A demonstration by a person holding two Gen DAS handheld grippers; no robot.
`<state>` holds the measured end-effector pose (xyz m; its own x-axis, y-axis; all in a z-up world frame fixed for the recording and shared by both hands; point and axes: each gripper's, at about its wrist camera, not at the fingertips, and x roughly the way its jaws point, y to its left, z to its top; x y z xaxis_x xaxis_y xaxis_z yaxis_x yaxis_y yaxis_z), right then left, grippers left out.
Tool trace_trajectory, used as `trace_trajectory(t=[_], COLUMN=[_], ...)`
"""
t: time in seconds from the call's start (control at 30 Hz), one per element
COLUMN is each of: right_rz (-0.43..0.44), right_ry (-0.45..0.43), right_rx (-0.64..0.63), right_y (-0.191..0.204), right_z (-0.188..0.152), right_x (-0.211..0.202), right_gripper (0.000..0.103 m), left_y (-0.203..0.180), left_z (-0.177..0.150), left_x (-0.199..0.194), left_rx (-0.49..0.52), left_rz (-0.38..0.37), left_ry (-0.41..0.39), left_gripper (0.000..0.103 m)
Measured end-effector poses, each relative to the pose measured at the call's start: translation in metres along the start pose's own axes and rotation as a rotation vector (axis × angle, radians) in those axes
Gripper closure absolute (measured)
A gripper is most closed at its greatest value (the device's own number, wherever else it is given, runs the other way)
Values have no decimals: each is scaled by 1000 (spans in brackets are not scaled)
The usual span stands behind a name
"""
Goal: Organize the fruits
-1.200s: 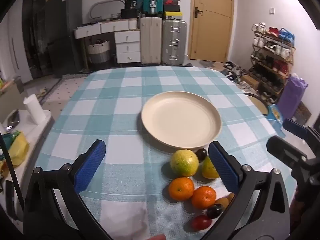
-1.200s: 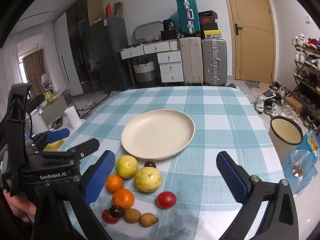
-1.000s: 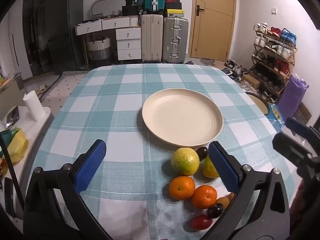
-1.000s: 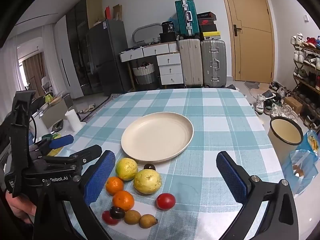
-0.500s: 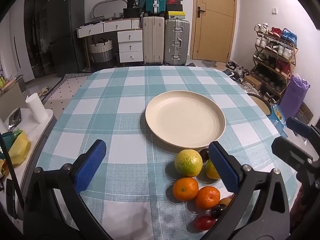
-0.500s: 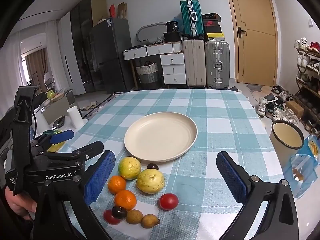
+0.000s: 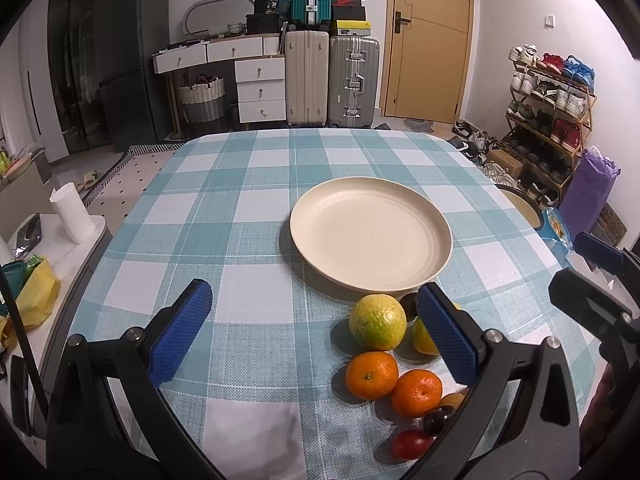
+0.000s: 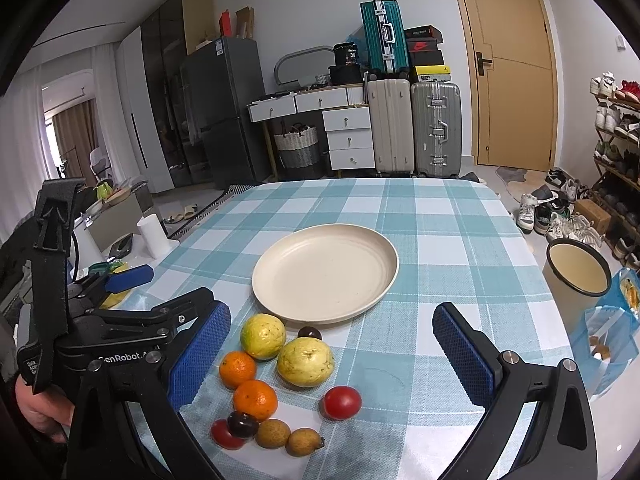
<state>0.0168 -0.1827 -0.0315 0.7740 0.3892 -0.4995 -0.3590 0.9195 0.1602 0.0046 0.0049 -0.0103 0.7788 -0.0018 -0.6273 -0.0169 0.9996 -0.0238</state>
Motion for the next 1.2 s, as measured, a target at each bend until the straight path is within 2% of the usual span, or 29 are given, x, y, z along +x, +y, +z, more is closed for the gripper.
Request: trace_trajectory(t=[1.2], right_rz=[17], right_ry=[4], right_rx=[-11], right_y=[1], right_z=[-1], right_x=[5], right_gripper=[0], left_y=[2], left_z=[-5], left_x=[9], left_rx=[-3], left_rz=[15], left_ry=[23], left_gripper=[1])
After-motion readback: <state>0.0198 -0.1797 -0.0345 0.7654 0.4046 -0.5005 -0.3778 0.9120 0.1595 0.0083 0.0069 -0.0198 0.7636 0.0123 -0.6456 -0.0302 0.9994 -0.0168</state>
